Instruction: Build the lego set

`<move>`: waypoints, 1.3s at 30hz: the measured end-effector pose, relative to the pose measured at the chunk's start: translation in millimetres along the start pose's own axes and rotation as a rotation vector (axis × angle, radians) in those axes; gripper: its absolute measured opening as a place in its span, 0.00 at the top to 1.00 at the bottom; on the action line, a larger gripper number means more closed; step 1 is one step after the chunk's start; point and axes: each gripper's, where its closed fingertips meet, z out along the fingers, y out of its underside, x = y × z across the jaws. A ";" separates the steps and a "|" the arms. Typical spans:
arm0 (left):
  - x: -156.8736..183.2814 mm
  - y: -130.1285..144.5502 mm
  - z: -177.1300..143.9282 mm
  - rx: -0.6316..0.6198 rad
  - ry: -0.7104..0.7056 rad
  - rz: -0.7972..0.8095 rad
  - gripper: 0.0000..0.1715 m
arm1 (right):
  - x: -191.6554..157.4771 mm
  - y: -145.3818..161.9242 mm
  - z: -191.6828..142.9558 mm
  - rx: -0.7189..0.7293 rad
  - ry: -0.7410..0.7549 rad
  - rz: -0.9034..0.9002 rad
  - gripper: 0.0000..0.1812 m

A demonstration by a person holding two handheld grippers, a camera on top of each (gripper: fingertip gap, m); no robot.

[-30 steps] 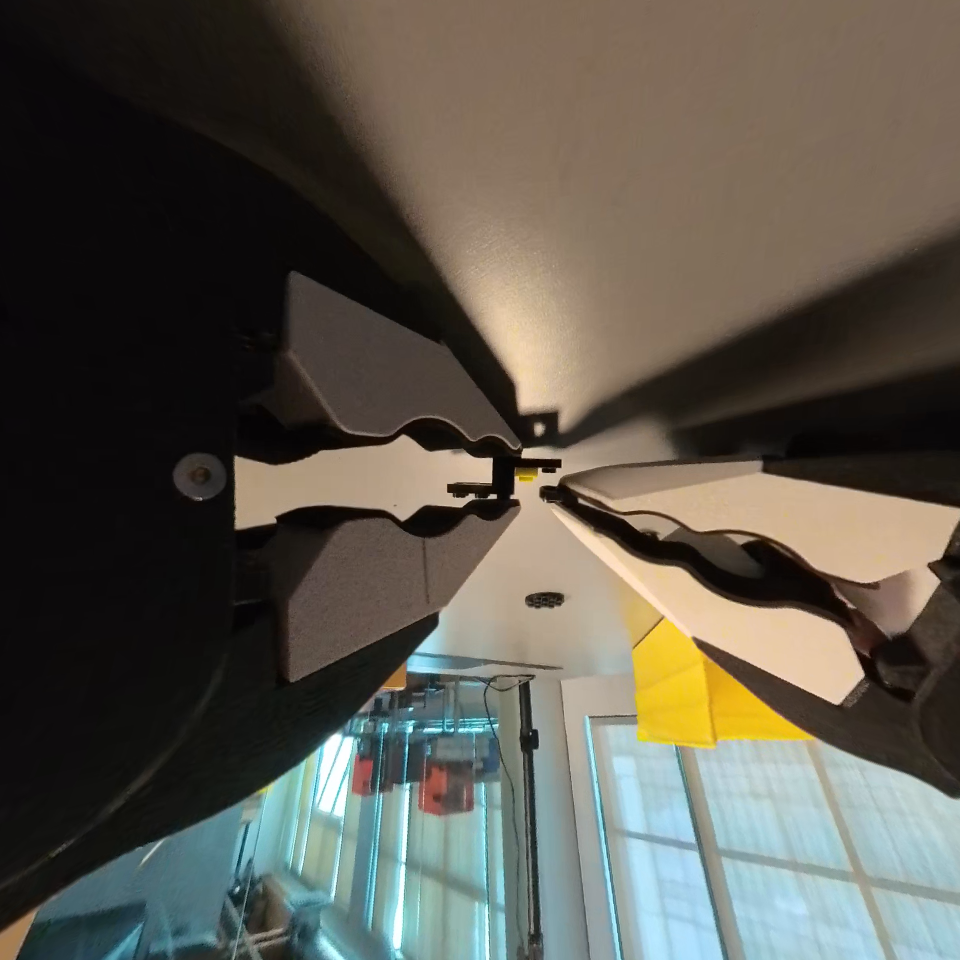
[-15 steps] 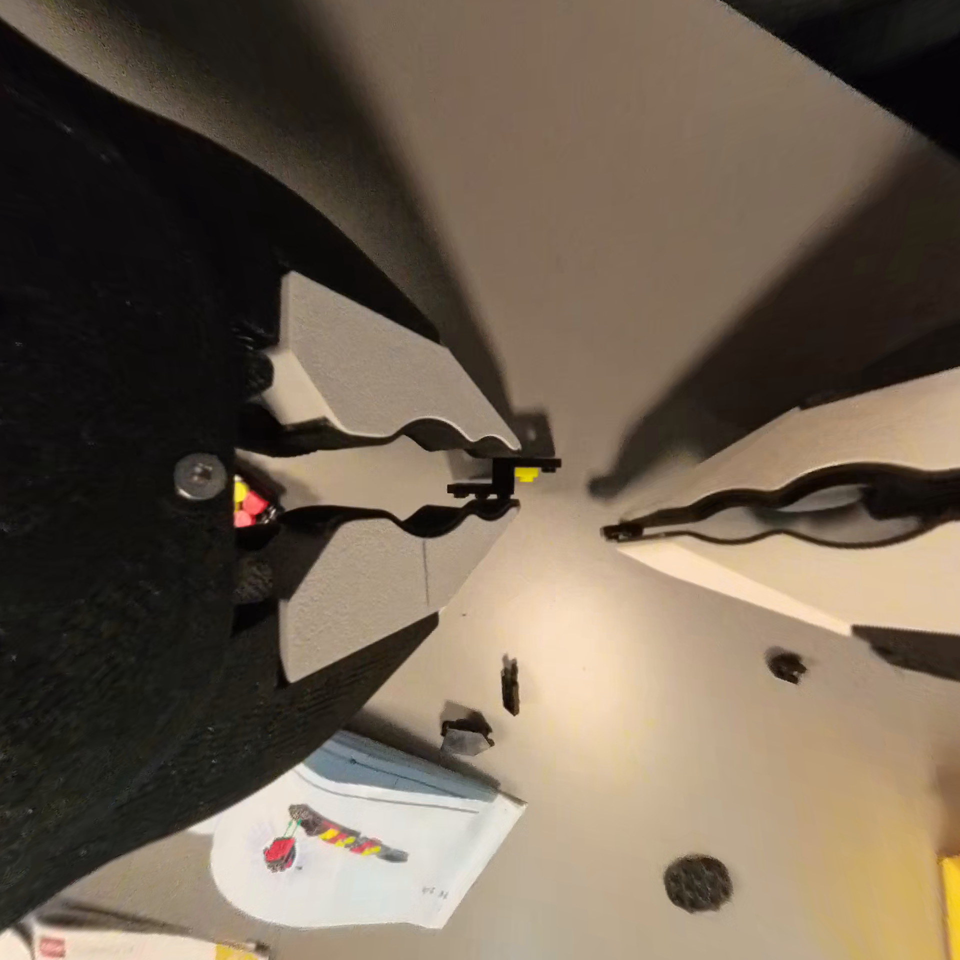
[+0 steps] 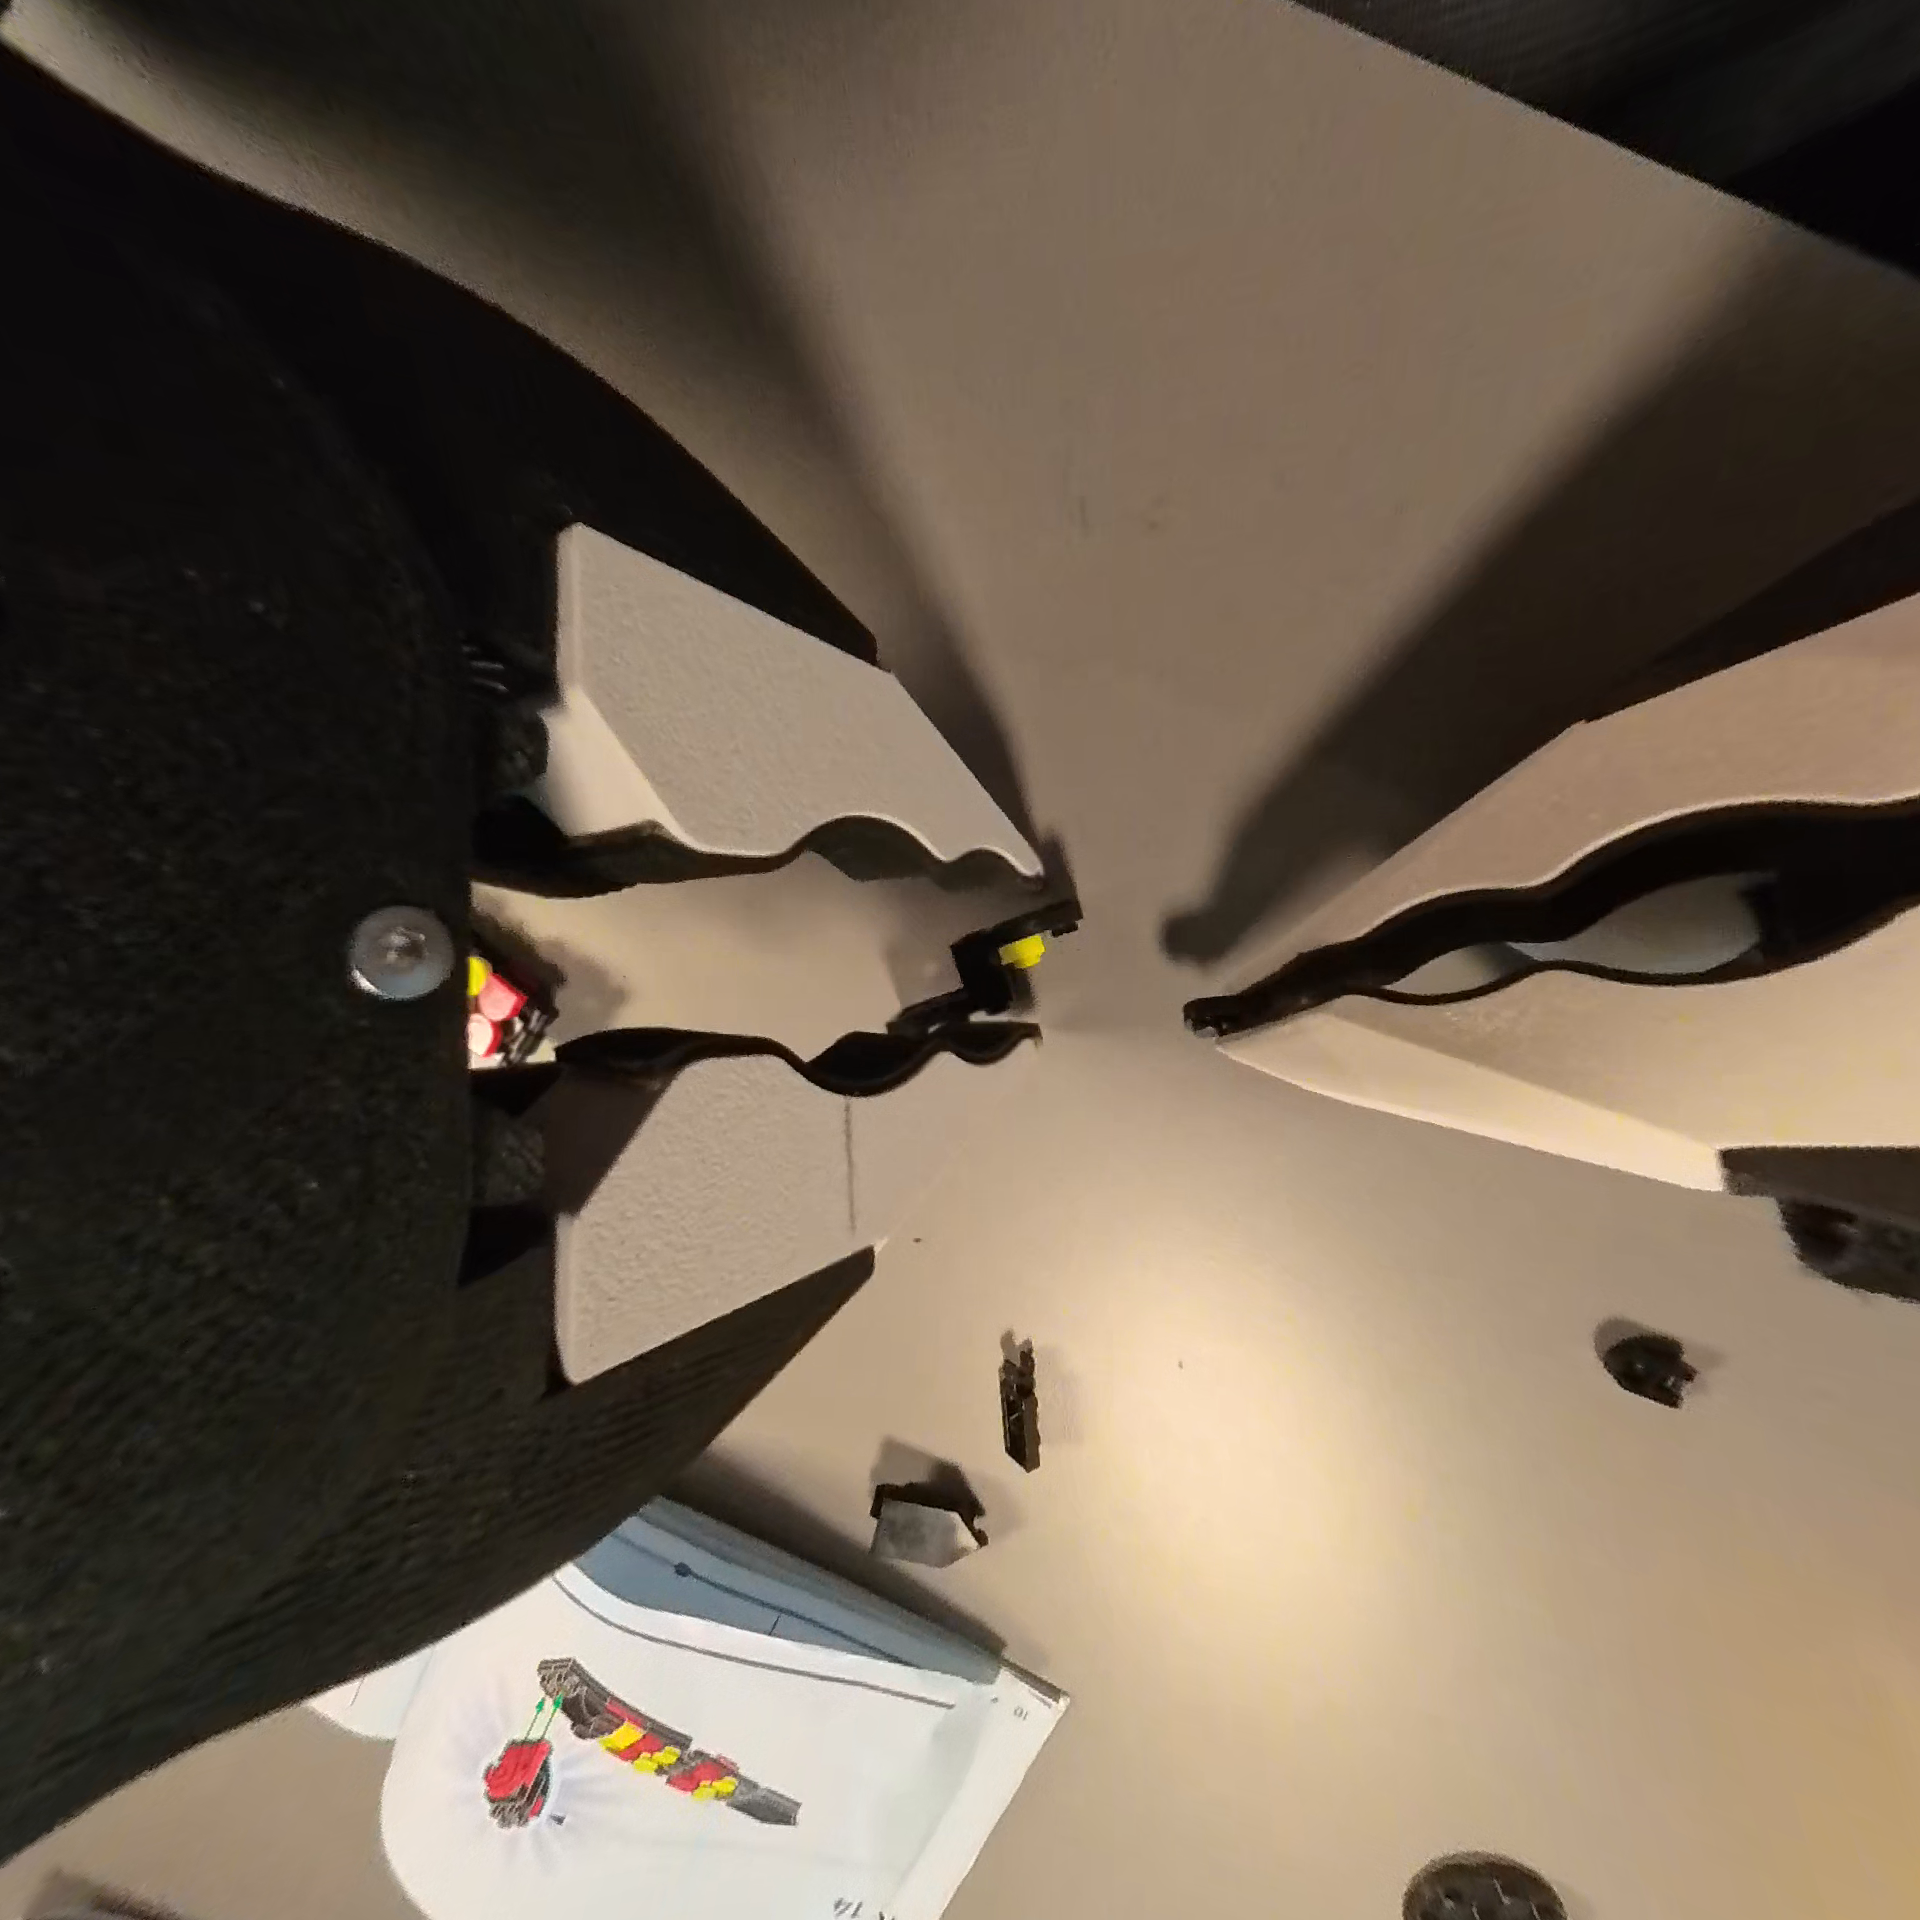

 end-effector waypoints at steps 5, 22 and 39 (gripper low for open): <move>0.1 0.0 0.1 0.000 0.002 -0.002 0.98 | -0.4 -3.4 -7.6 0.030 0.025 -0.089 0.87; -4.1 -0.1 -0.2 0.017 0.105 -0.180 0.98 | 6.6 -20.3 4.6 0.179 0.266 -0.259 0.97; 2.8 6.6 8.3 -0.048 0.301 -0.349 0.97 | 11.7 -19.8 9.6 0.137 0.046 -0.071 0.97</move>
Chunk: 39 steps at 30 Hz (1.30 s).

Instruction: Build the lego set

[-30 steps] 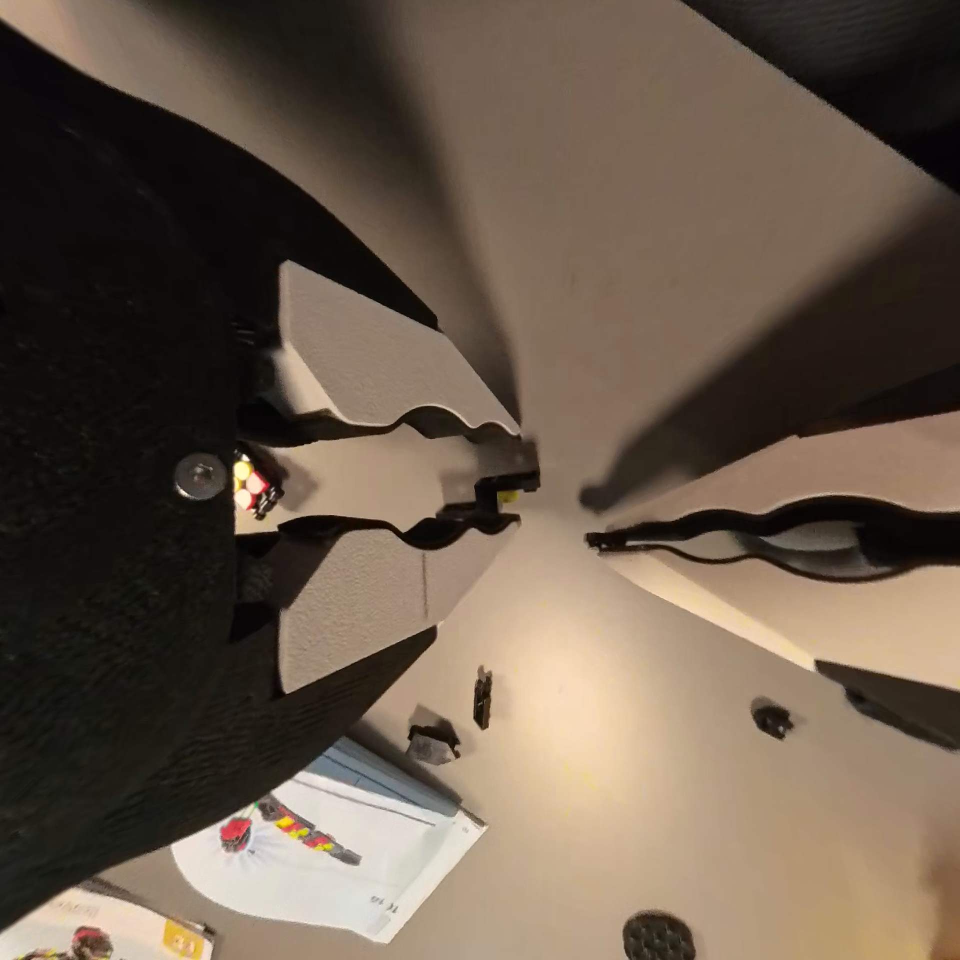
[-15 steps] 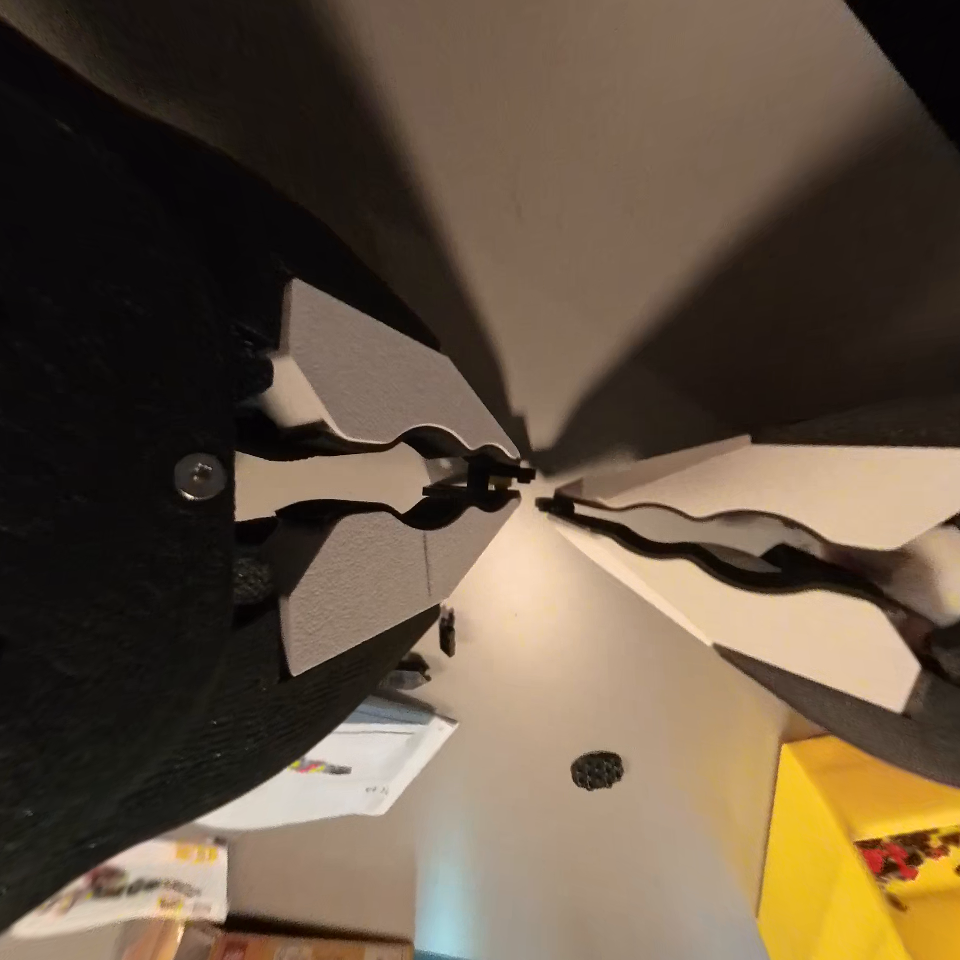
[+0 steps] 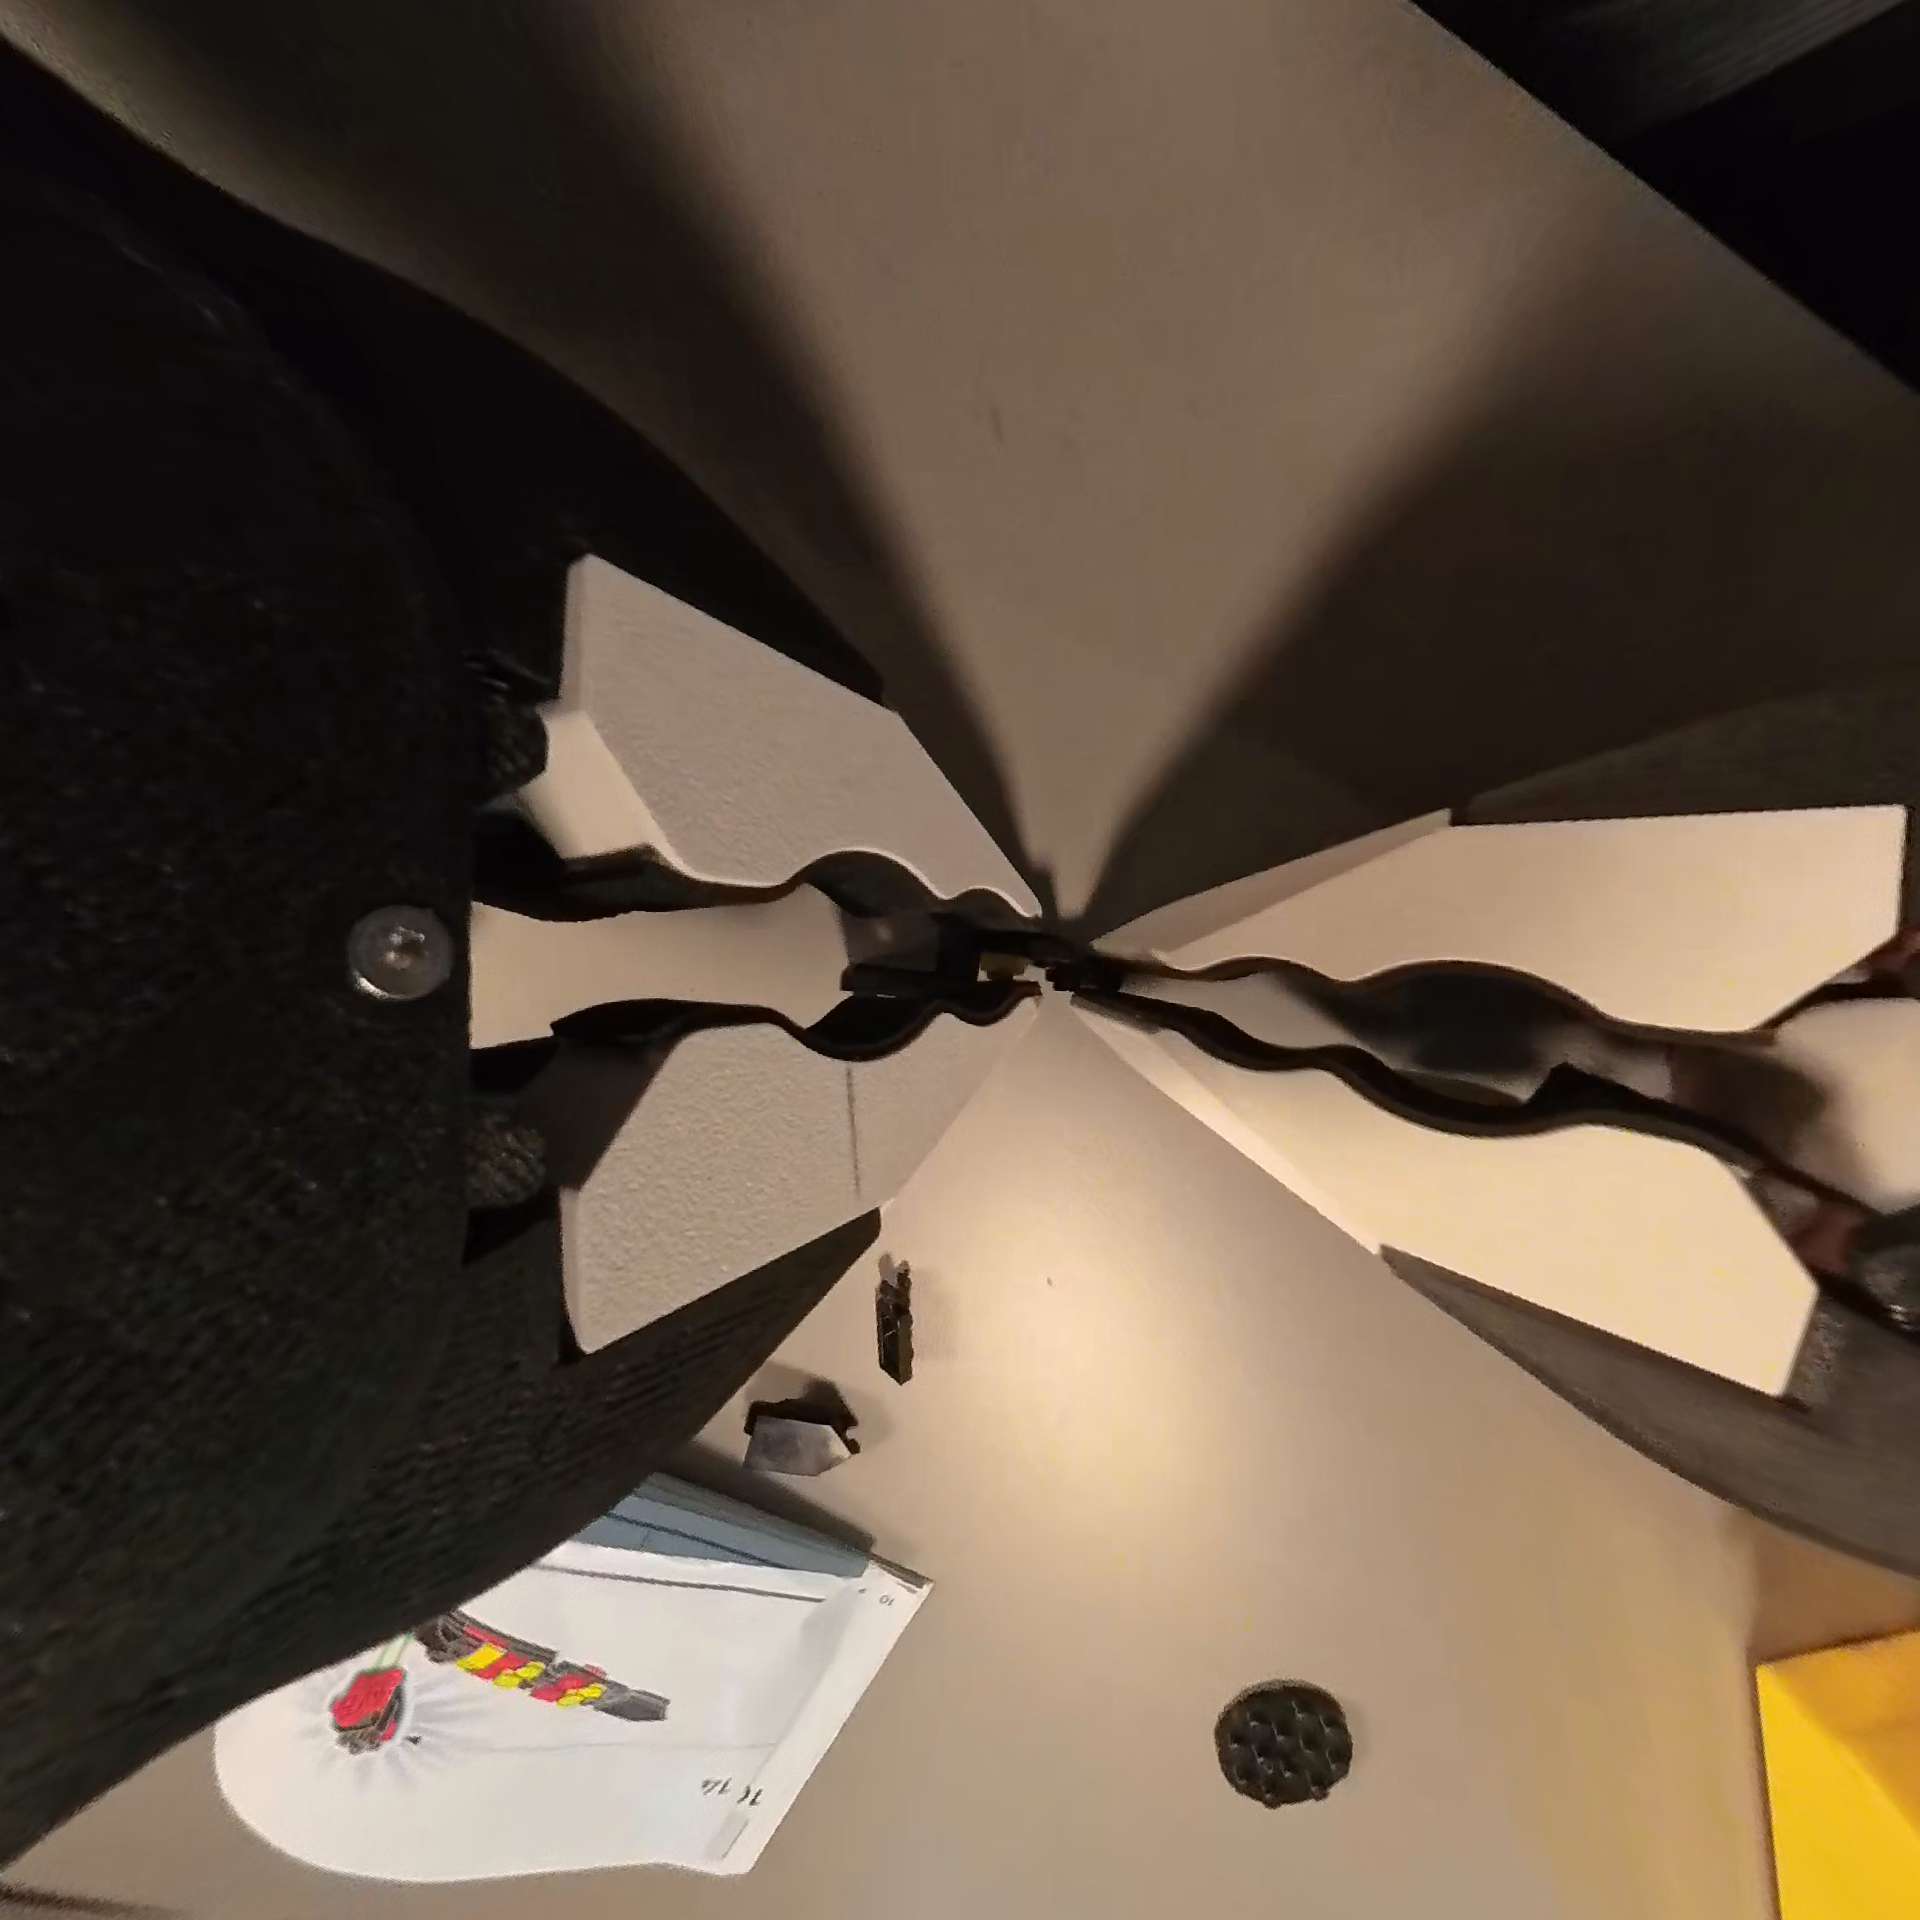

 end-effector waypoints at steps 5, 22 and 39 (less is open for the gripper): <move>-0.5 0.1 0.9 -0.003 0.017 -0.018 0.97 | 1.1 -1.4 3.0 -0.018 -0.036 -0.023 0.96; 2.8 -0.7 0.4 0.002 0.036 -0.013 0.97 | 0.7 -4.6 3.2 0.091 0.036 -0.019 0.97; 17.3 -6.0 -3.6 0.055 -0.046 0.235 0.98 | -10.6 -10.6 -0.8 0.215 0.338 -0.256 0.96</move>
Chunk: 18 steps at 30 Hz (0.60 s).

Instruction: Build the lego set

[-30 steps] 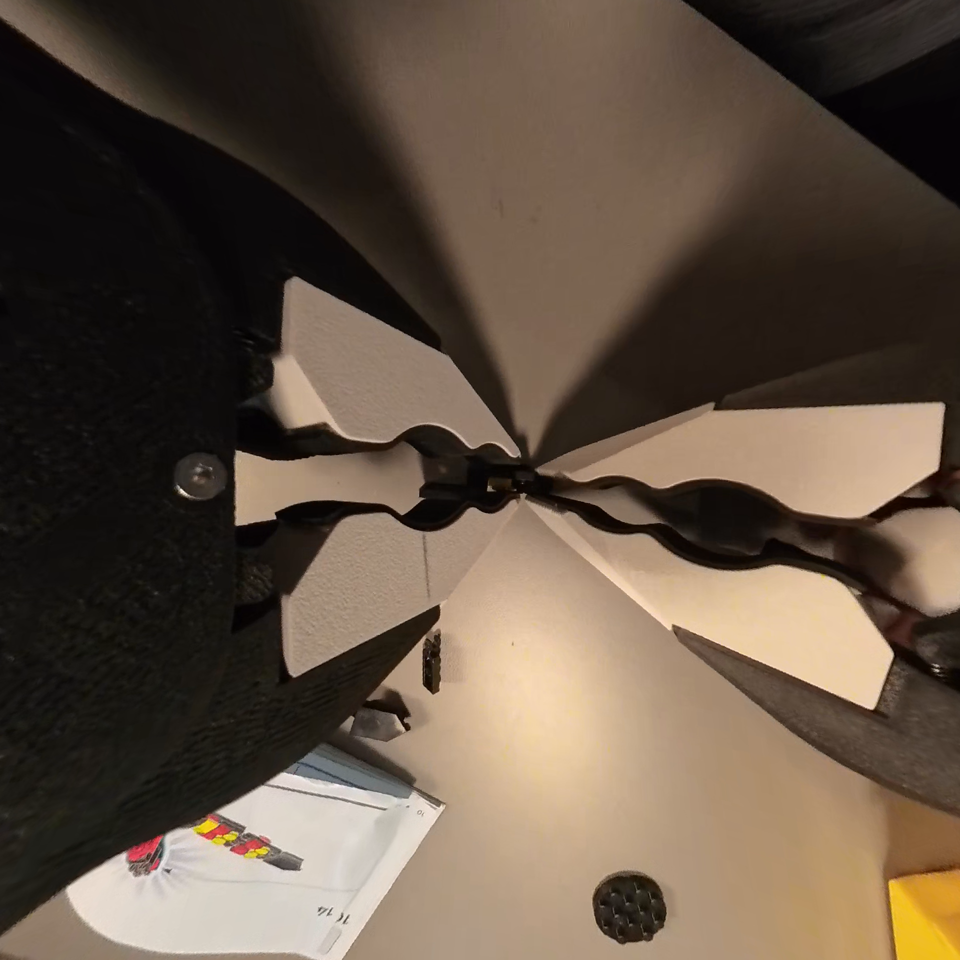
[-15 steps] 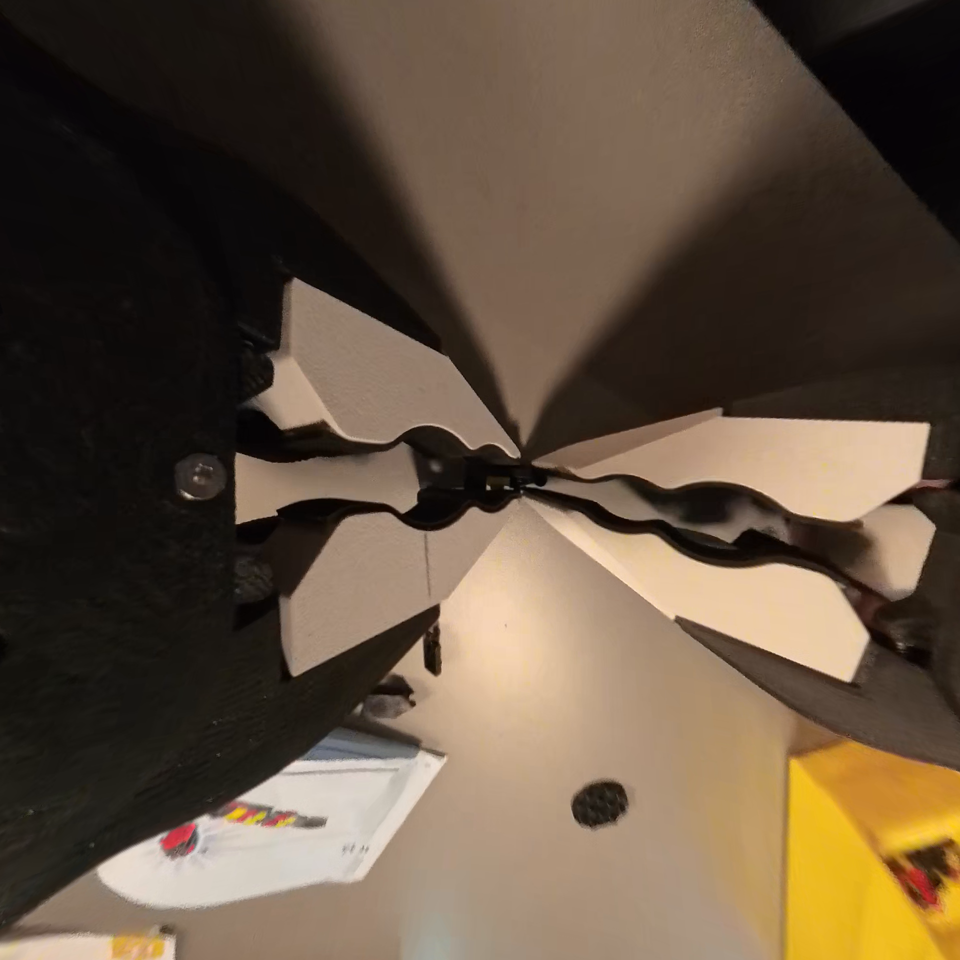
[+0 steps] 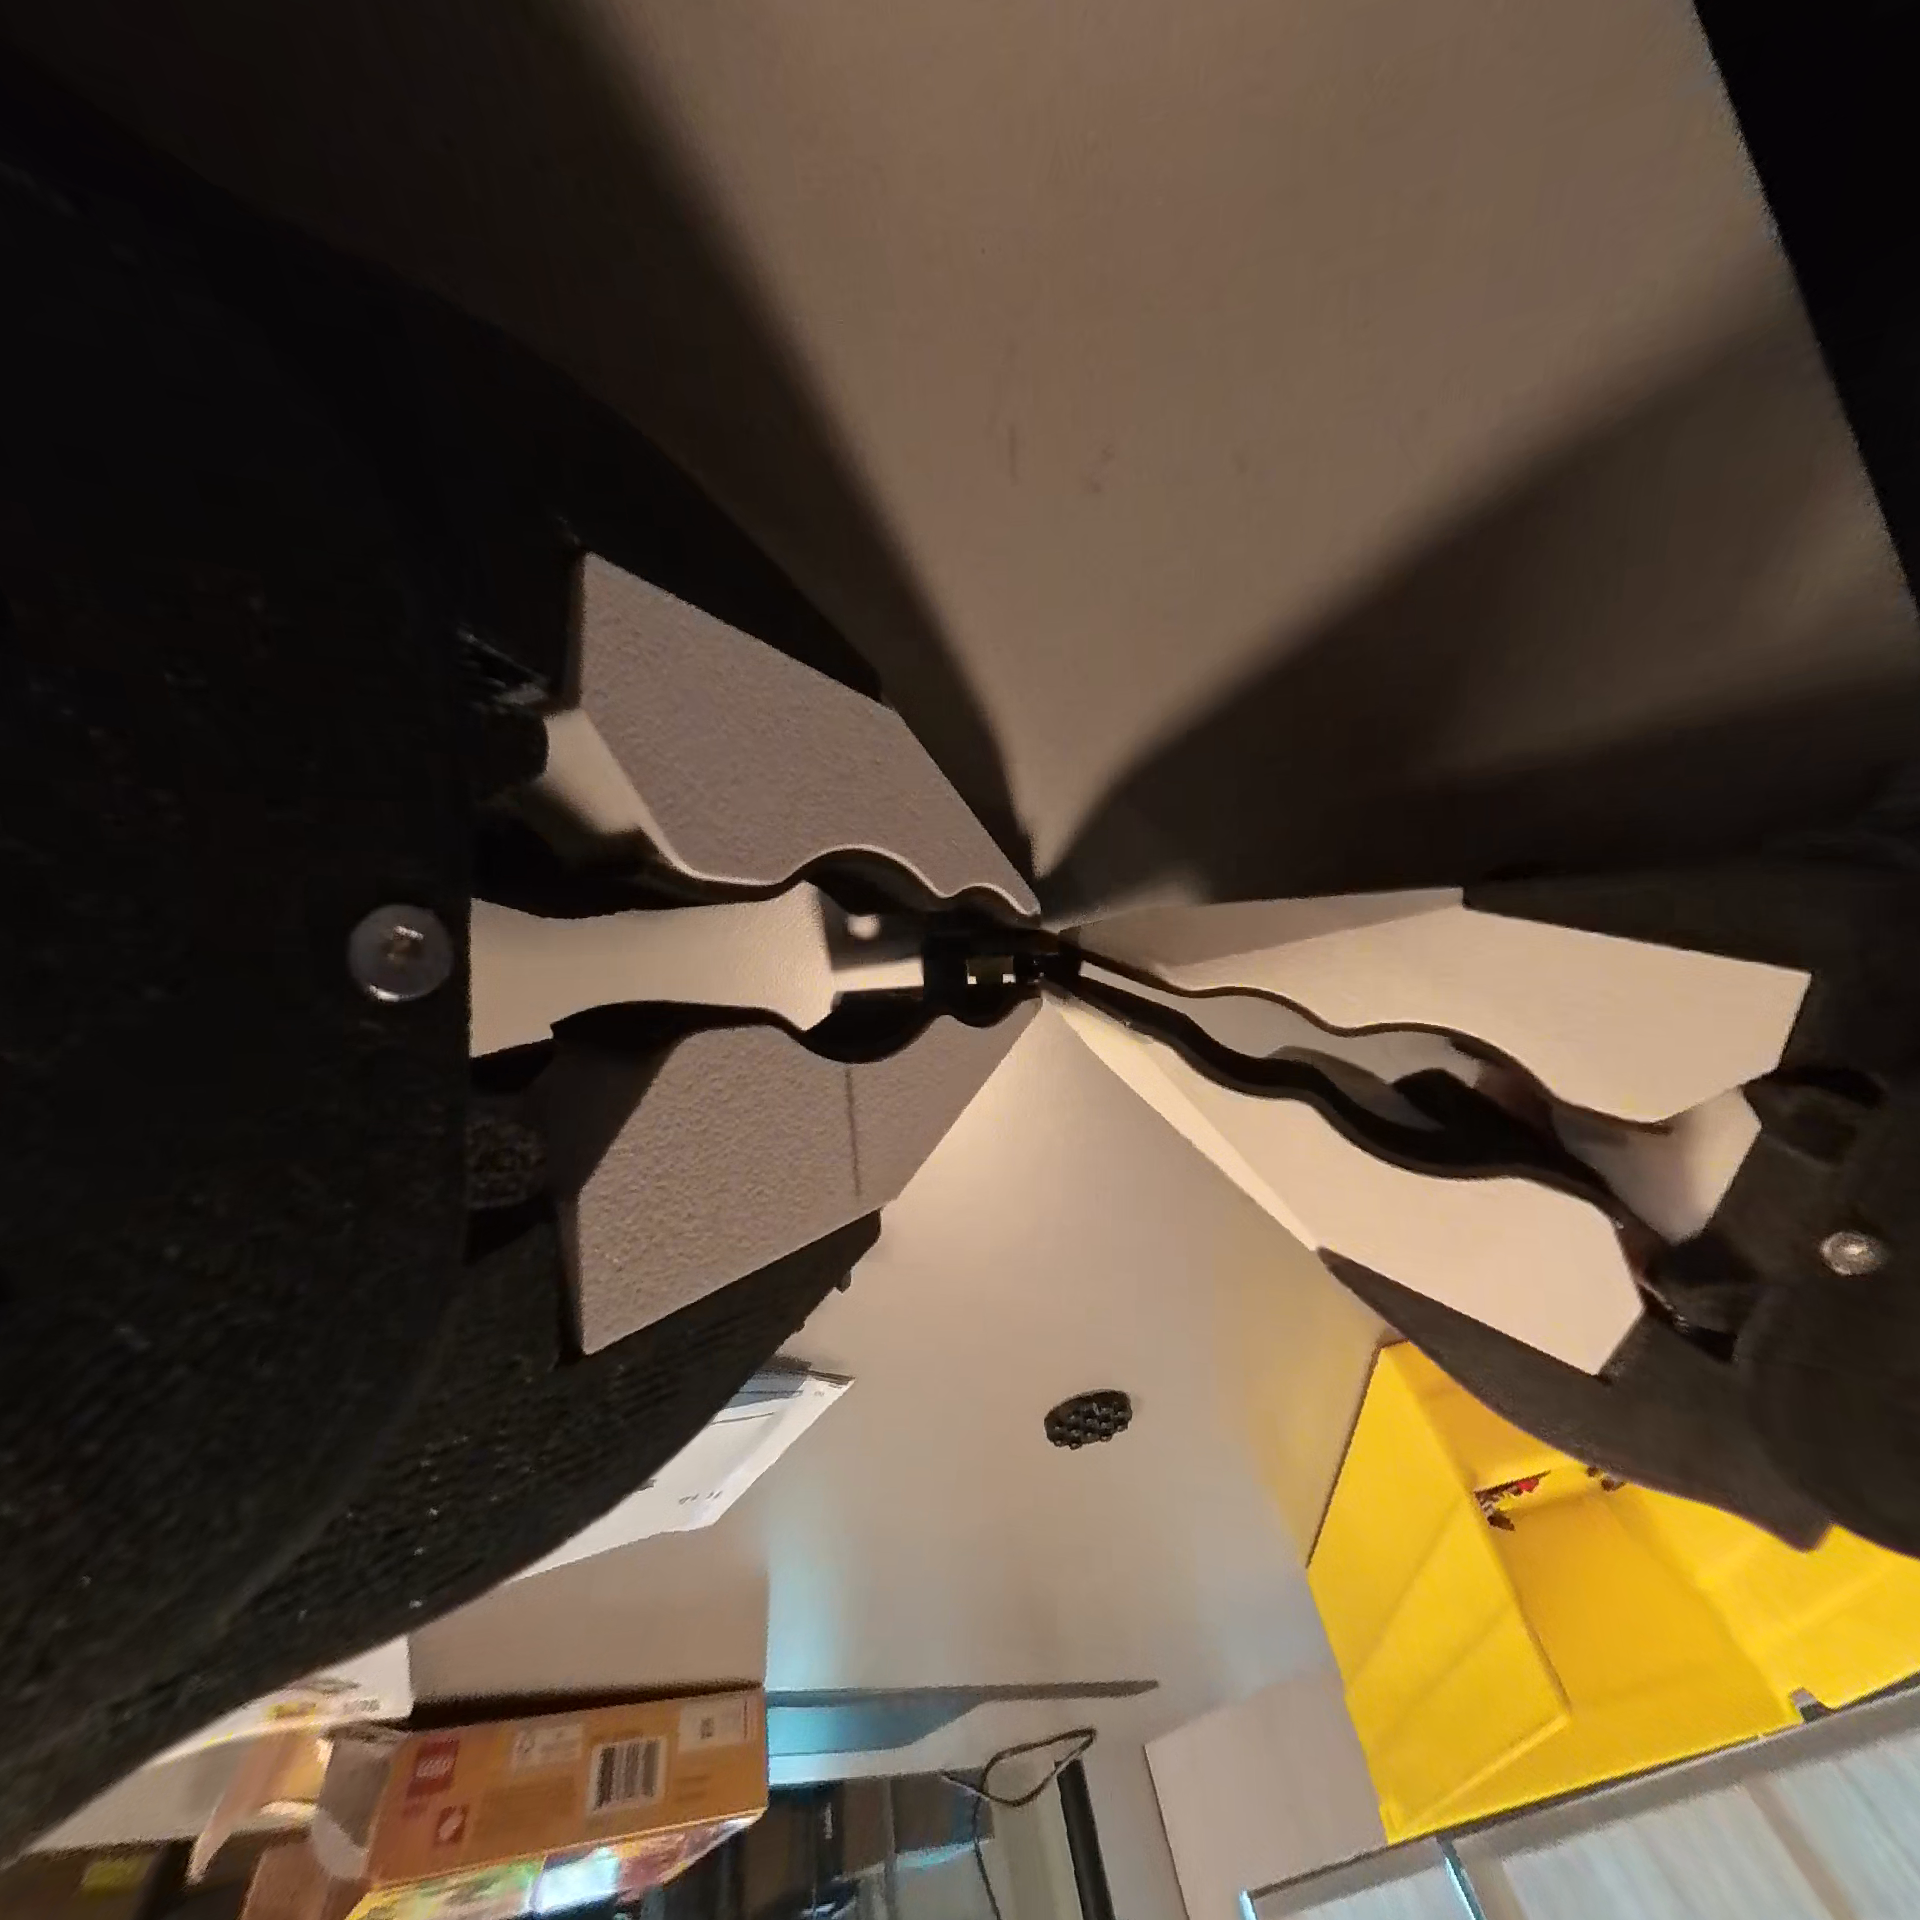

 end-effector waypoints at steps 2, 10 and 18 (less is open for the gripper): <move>0.0 -0.2 0.6 0.000 0.004 -0.002 0.98 | -0.1 0.6 -0.4 -0.002 -0.009 0.022 0.96; 0.3 -1.3 1.5 0.003 0.003 0.005 0.98 | 0.5 2.0 -1.3 -0.025 -0.005 0.056 0.97; -4.3 -3.6 -0.4 0.013 -0.112 0.094 0.96 | 6.2 -1.1 -4.9 0.046 0.075 0.040 0.97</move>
